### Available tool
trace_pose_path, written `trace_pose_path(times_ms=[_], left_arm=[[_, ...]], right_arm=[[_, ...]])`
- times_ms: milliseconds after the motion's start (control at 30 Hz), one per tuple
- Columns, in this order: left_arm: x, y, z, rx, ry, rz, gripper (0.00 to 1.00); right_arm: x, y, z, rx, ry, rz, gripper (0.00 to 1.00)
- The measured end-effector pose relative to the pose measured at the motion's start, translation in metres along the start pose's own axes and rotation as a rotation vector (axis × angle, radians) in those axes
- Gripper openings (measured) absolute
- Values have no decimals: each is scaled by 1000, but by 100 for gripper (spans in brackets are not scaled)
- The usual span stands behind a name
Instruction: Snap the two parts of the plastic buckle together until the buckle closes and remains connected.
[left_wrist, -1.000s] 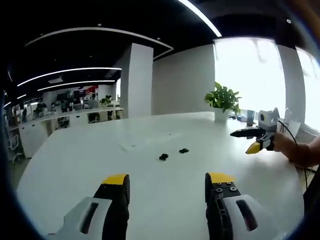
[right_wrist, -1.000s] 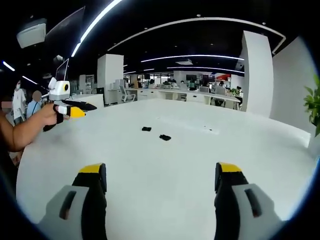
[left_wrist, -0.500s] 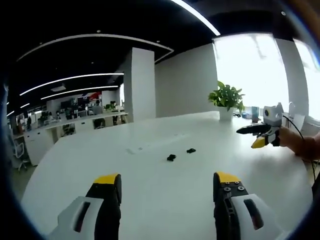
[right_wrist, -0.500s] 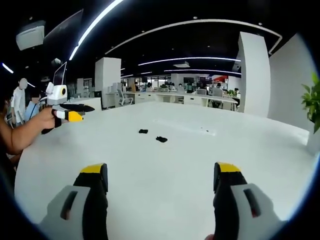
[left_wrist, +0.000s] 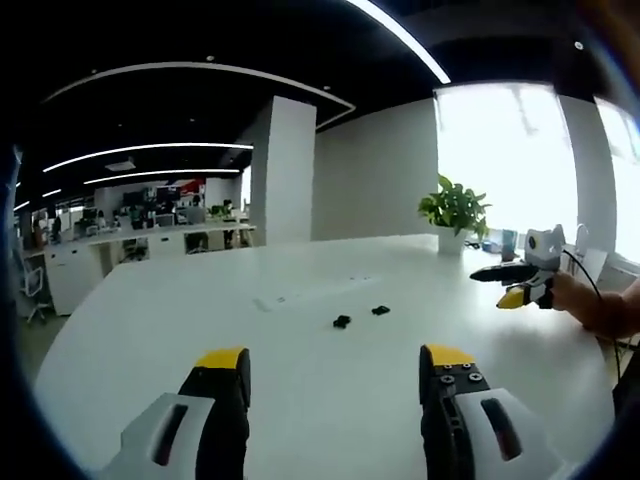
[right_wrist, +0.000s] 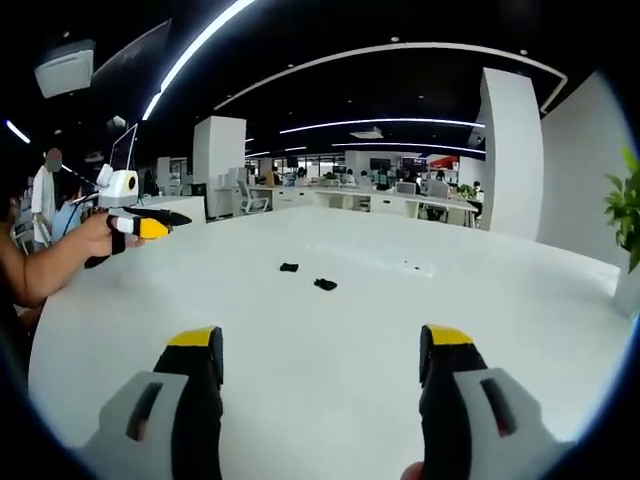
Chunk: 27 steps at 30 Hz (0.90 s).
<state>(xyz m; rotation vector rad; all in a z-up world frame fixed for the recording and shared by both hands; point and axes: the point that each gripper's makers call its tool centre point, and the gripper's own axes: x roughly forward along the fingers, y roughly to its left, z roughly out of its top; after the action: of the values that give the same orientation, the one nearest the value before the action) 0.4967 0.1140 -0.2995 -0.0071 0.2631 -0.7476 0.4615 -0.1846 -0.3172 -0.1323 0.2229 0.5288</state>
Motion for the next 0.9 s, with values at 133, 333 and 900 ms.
trace_pose_path(times_ms=[133,333,900], left_arm=[[0,0,1,15,-5,3,71],[3,-3,0,12,2,-12,72],[13,-7,-3,19,32,-39,88]], right_arm=[[0,-2,0,-1,-2,-10,86],[2,0,0,-1,0,0,89],[6,-4,4,50,-22,30,93]])
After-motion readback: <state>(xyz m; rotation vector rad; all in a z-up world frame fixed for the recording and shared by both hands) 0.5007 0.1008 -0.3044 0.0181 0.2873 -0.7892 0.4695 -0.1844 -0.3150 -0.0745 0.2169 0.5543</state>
